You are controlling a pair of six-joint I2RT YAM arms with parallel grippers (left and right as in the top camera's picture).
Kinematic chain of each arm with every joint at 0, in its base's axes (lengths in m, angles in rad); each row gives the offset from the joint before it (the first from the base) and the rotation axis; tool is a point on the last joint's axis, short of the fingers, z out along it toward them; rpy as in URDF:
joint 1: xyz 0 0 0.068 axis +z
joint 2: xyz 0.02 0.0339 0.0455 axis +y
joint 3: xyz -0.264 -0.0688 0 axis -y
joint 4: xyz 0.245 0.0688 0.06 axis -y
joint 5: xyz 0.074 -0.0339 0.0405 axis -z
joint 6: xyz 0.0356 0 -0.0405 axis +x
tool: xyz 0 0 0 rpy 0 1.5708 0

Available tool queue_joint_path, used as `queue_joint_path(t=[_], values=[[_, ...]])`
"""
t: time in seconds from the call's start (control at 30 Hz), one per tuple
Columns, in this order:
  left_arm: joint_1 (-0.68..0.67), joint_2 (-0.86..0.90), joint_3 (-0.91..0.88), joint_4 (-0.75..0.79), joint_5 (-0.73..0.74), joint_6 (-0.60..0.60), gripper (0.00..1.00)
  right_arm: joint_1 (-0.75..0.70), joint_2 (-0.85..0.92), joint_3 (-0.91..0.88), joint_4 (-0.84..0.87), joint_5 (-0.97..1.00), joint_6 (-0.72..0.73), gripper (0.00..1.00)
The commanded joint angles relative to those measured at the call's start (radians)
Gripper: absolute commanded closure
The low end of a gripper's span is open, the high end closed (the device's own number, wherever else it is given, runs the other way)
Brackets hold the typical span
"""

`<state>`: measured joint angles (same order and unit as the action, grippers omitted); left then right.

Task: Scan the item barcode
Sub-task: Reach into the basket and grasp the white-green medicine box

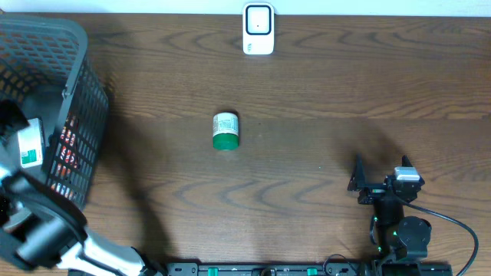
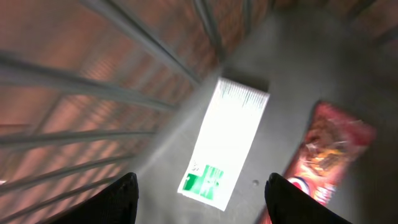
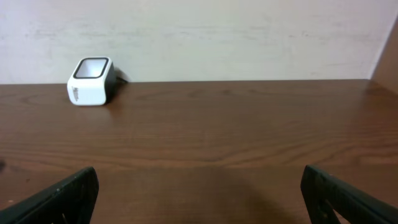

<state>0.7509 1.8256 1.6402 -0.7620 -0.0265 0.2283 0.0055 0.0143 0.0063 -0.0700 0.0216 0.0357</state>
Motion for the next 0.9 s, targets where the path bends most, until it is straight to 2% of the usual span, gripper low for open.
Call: queue_joint_path(t=[0.0,0.03,0.1,0.23,0.5,0.87], values=[[0.003,-0.079,0.002,-0.007,0.019,-0.025,0.28,-0.007,-0.008,-0.001,-0.004,0.0,-0.015,0.01],[0.003,-0.091,0.002,-0.013,0.026,-0.024,0.19,-0.007,-0.008,-0.001,-0.004,-0.001,-0.014,0.01],[0.003,-0.094,0.002,-0.034,0.035,-0.024,0.11,-0.007,-0.008,-0.001,-0.004,-0.001,-0.015,0.01],[0.006,-0.026,-0.02,-0.04,0.034,-0.016,0.02,-0.007,-0.008,-0.001,-0.004,-0.001,-0.015,0.01],[0.006,0.179,-0.027,-0.014,0.033,0.032,0.01,-0.007,-0.008,-0.001,-0.004,-0.001,-0.015,0.01],[0.006,0.311,-0.028,0.021,0.007,0.119,0.02,-0.007,-0.008,-0.001,-0.004,-0.001,-0.015,0.01]])
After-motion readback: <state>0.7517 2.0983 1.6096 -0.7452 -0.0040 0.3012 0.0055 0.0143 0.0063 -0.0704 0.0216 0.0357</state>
